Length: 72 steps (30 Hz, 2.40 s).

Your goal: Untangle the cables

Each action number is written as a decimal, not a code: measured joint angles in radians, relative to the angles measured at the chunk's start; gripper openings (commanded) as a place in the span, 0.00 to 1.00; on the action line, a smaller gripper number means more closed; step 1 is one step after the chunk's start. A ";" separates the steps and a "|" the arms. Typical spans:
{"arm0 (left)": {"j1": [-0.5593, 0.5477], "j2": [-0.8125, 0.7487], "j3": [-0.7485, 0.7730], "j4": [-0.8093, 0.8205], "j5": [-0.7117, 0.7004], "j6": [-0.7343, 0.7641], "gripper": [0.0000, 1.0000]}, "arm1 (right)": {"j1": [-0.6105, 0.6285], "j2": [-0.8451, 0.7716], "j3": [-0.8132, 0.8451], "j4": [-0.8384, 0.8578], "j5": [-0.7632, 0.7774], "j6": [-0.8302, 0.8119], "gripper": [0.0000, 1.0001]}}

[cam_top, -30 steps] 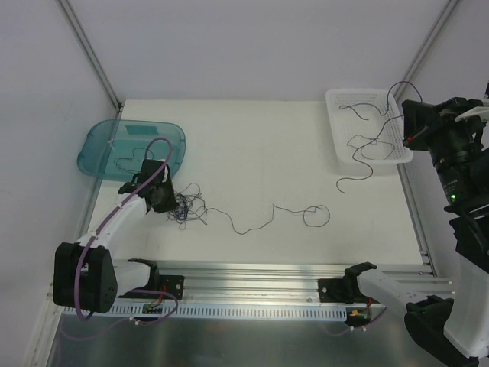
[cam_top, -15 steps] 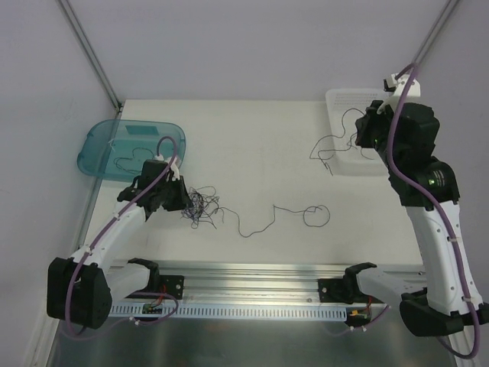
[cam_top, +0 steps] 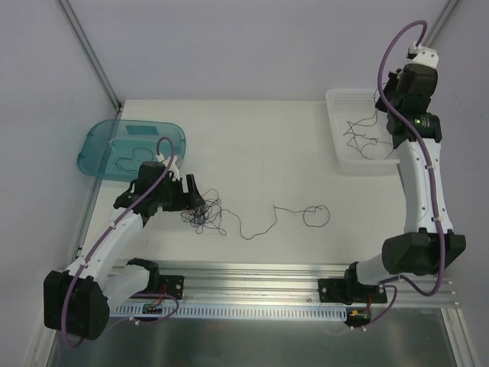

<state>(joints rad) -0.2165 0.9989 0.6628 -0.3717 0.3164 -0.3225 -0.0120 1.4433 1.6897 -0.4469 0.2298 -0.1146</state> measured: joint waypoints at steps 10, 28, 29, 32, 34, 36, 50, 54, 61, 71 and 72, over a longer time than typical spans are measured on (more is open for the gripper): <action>0.000 -0.065 -0.008 0.001 -0.054 -0.002 0.99 | -0.105 0.396 0.206 0.048 0.002 0.042 0.49; 0.000 -0.070 -0.010 0.003 -0.121 -0.002 0.99 | 0.227 0.034 -0.257 -0.005 -0.198 0.072 0.86; 0.000 -0.070 -0.012 0.003 -0.122 -0.002 0.99 | 0.266 0.003 -0.284 -0.010 -0.226 0.072 0.86; 0.000 -0.069 -0.017 0.005 -0.128 -0.003 0.96 | 0.417 -0.078 -0.373 -0.014 -0.296 0.076 0.83; 0.000 -0.064 -0.019 0.005 -0.131 -0.004 0.90 | 0.507 -0.096 -0.418 -0.013 -0.320 0.085 0.81; 0.000 -0.051 -0.019 0.009 -0.135 -0.006 0.85 | 0.602 -0.092 -0.459 -0.005 -0.344 0.106 0.79; 0.000 0.117 -0.019 0.012 -0.108 -0.016 0.52 | 0.996 0.172 -0.545 0.262 -0.399 0.243 0.55; 0.000 0.149 -0.019 0.012 -0.091 -0.020 0.47 | 1.011 0.270 -0.534 0.349 -0.429 0.264 0.50; -0.007 0.163 -0.019 0.013 -0.085 -0.023 0.42 | 1.016 0.380 -0.525 0.477 -0.492 0.294 0.45; -0.010 0.172 -0.018 0.013 -0.085 -0.025 0.35 | 1.045 0.475 -0.483 0.562 -0.555 0.325 0.16; -0.012 0.174 -0.018 0.013 -0.085 -0.025 0.33 | 1.046 0.476 -0.483 0.564 -0.555 0.323 0.10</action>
<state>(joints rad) -0.2283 1.1725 0.6445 -0.3588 0.2314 -0.3477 1.0344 1.9190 1.2068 0.1169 -0.3256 0.2085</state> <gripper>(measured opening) 0.364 0.231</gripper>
